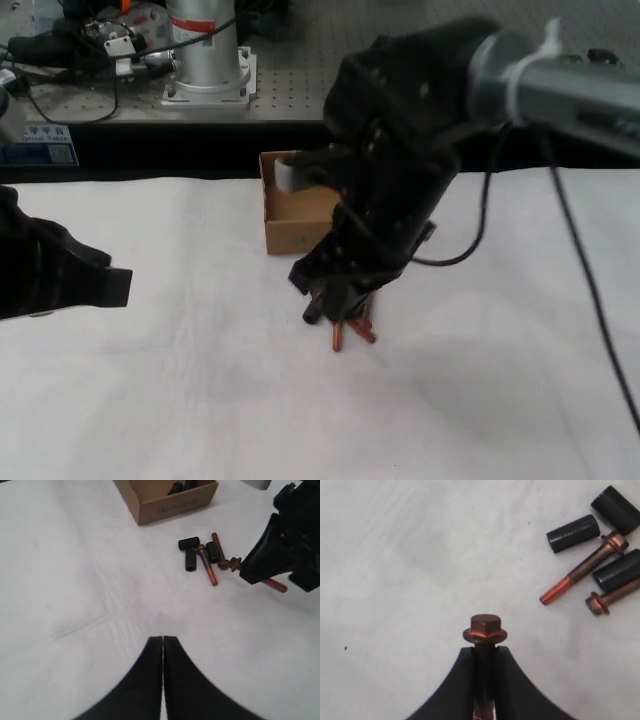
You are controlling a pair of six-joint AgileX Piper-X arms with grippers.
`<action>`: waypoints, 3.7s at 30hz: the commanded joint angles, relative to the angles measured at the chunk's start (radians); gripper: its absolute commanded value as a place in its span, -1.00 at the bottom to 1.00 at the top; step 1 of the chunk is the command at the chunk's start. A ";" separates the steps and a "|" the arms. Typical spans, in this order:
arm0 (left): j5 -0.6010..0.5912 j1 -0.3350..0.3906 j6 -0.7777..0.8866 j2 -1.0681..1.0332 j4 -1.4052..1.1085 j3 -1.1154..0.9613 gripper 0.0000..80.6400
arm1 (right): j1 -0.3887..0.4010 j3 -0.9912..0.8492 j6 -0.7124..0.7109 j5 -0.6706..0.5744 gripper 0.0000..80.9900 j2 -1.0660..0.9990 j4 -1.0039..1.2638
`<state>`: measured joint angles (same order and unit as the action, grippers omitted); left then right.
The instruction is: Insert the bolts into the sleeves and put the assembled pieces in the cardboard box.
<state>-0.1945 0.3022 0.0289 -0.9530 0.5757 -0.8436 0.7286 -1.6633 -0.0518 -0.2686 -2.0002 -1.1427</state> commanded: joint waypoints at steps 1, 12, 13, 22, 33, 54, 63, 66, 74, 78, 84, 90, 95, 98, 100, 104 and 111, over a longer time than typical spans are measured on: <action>-0.152 0.000 -0.067 -0.016 -0.012 -0.001 -0.95 | 0.000 -0.011 -0.062 0.013 -0.93 0.093 -0.095; -0.185 0.006 -0.074 -0.213 -0.193 -0.001 -0.05 | -0.044 0.233 -0.103 0.079 -0.93 0.370 -0.079; -0.185 0.011 -0.074 -0.235 -0.215 -0.001 -0.05 | -0.060 0.271 -0.107 0.079 -0.93 0.400 -0.079; -0.158 0.148 -0.080 -0.532 -0.331 -0.063 -0.05 | -0.214 0.506 -0.125 0.079 -0.93 0.654 -0.056; 0.026 0.271 -0.210 -0.884 -0.331 -0.312 -0.05 | -0.295 0.594 -0.122 0.072 -0.93 0.816 -0.037; 0.166 0.268 -0.250 -1.070 -0.316 -0.482 -0.05 | -0.295 0.598 -0.122 0.072 -0.93 0.816 -0.022; 0.189 0.268 -0.294 -1.070 -0.323 -0.482 -0.25 | -0.295 0.598 -0.122 0.072 -0.93 0.816 -0.022; 0.189 0.268 -0.299 -1.070 -0.323 -0.482 -0.25 | -0.295 0.598 -0.122 0.072 -0.93 0.816 -0.022; 0.182 0.268 -0.299 -1.095 -0.314 -0.482 -0.63 | -0.295 0.598 -0.122 0.072 -0.93 0.816 -0.026; 0.182 0.268 -0.299 -1.095 -0.308 -0.482 -0.98 | -0.295 0.598 -0.122 0.072 -0.93 0.816 -0.026; 0.182 0.268 -0.303 -1.089 -0.308 -0.482 -0.99 | -0.295 0.598 -0.122 0.072 -0.93 0.816 -0.026; 0.204 0.268 -0.307 -1.039 -0.239 -0.482 -0.99 | -0.295 0.598 -0.122 0.072 -0.93 0.816 -0.026; 0.233 0.266 -0.287 -0.962 -0.109 -0.482 -0.99 | -0.295 0.598 -0.122 0.072 -0.93 0.816 -0.022; 0.227 0.264 -0.225 -0.901 -0.029 -0.478 -0.99 | -0.295 0.598 -0.122 0.072 -0.93 0.816 -0.010; 0.200 0.259 -0.173 -0.852 -0.006 -0.464 -0.99 | -0.295 0.598 -0.122 0.072 -0.93 0.816 -0.001; 0.129 0.245 -0.067 -0.753 -0.006 -0.397 -0.99 | -0.295 0.598 -0.122 0.072 -0.93 0.816 0.043; -0.095 0.241 -0.051 -0.542 -0.180 -0.190 -0.99 | -0.295 0.598 -0.011 -0.052 -0.93 0.795 0.224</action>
<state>-0.1969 0.5438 -0.0391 -1.5341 0.4366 -1.0430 0.4397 -1.0615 -0.1127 -0.2475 -1.1952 -0.9935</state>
